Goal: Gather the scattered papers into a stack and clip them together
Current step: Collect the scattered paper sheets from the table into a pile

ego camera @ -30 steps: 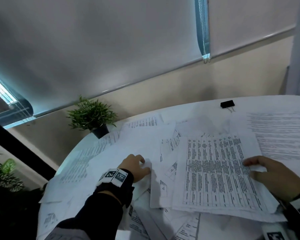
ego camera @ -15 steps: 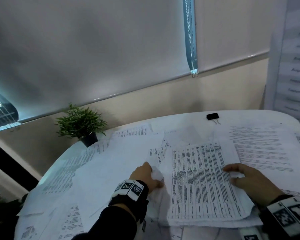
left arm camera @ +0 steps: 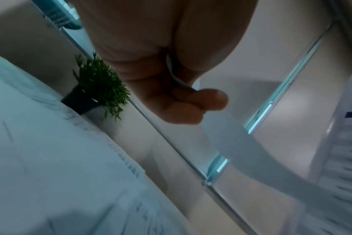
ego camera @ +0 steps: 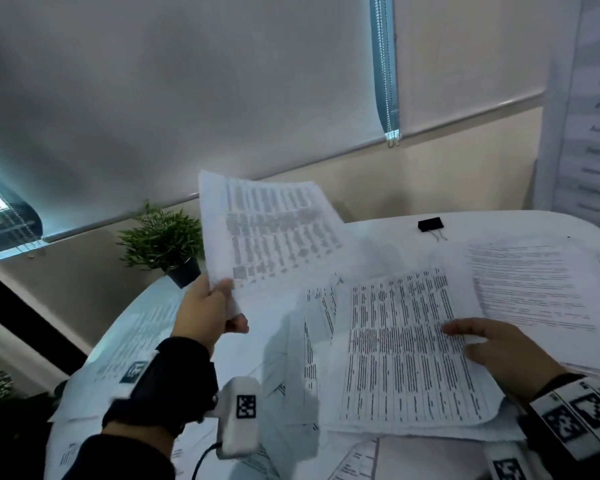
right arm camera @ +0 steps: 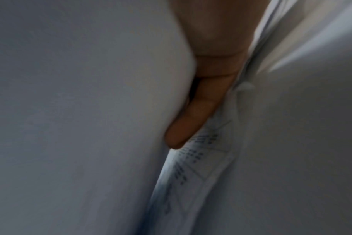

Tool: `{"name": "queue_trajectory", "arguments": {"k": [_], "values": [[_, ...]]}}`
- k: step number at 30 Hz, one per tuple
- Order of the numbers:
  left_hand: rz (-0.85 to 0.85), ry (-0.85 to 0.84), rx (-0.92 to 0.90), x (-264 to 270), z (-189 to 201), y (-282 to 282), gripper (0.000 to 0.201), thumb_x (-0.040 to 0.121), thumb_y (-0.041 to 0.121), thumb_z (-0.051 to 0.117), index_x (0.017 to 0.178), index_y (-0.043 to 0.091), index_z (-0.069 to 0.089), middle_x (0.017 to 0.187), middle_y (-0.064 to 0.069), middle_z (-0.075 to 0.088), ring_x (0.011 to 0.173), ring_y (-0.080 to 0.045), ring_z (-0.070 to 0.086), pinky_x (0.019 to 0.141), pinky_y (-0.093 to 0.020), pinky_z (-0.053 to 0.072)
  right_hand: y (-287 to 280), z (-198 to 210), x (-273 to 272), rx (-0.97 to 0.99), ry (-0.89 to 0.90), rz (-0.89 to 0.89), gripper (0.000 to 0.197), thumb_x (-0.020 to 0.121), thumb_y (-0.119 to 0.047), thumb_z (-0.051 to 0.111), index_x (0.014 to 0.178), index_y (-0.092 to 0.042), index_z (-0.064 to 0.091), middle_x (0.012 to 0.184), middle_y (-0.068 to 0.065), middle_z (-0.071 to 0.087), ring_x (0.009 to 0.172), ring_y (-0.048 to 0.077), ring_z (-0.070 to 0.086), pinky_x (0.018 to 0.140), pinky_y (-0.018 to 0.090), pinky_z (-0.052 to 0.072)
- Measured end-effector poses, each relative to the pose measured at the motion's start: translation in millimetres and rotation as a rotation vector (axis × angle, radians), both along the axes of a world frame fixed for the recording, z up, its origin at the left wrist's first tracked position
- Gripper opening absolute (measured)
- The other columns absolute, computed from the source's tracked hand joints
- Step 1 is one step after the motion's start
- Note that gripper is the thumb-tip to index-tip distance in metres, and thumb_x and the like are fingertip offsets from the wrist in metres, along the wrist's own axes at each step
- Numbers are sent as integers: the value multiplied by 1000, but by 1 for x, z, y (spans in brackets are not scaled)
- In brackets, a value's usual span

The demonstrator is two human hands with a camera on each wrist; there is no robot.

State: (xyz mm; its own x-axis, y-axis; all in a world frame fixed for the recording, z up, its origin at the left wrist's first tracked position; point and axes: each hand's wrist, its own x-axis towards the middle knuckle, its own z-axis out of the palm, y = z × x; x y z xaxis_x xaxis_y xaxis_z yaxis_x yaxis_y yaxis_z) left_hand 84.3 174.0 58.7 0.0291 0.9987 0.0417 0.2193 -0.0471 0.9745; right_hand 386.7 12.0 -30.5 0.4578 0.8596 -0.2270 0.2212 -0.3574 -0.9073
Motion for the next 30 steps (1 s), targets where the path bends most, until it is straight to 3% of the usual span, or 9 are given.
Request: {"name": "queue_trajectory", "arguments": {"k": [5,8,11,15,18,21,23,26,30], "values": [[-379,265,-111,32,-29,-47,9,101,12,41,98,7,48,71,-16,56,34,-24,52,41,-31,51,-2,24,-15,257,583,-104,43,95,-32,46,74,-12,78,88,17,74,71,29,71,55,32,59],[-561,457,-198,53,-50,-70,20,101,22,40,117,11,45,104,-18,63,50,-29,62,52,-37,57,-5,27,-14,316,681,9,48,77,-56,57,92,-15,75,91,13,75,84,30,72,65,48,59],[-517,573,-146,62,-50,-72,38,98,51,37,110,16,48,100,-12,64,64,-28,66,58,-38,56,-6,19,-2,225,393,-95,65,50,-32,91,102,-2,67,83,14,74,73,36,70,66,43,59],[-249,911,-81,60,-50,-36,60,91,67,31,109,12,51,114,-12,64,99,-31,64,85,-36,51,-5,24,20,165,7,-149,33,78,7,68,106,-7,61,97,14,65,80,29,61,84,44,49],[-234,1093,-197,72,-62,-30,77,74,80,48,103,9,57,117,-11,65,103,-28,64,80,-31,48,-6,26,46,177,-68,-133,34,76,16,64,97,-10,63,89,13,70,64,20,68,75,47,57],[-202,1163,-233,93,-75,-41,106,46,91,58,114,9,59,121,-9,60,111,-28,59,87,-35,49,-12,14,67,124,-27,-163,60,54,0,84,109,-5,62,70,-4,74,58,14,69,59,31,59],[-216,1236,-186,106,-77,-45,100,50,86,64,114,9,59,119,-7,58,114,-27,56,90,-35,47,-10,-7,84,68,11,-210,97,26,-35,92,115,-11,60,83,4,73,71,29,70,71,48,58],[-273,1157,-179,115,-77,-43,57,69,66,70,88,13,61,101,-5,66,100,-25,64,80,-31,50,-7,-12,83,10,15,-180,64,65,-4,81,124,-9,55,101,17,67,83,33,67,83,55,52],[-232,1115,-201,101,-76,-28,43,83,44,66,108,10,60,114,-7,64,104,-27,62,77,-28,46,-5,-11,73,-43,-48,-118,43,79,9,64,119,-4,57,100,18,66,79,25,63,67,31,49]]}}
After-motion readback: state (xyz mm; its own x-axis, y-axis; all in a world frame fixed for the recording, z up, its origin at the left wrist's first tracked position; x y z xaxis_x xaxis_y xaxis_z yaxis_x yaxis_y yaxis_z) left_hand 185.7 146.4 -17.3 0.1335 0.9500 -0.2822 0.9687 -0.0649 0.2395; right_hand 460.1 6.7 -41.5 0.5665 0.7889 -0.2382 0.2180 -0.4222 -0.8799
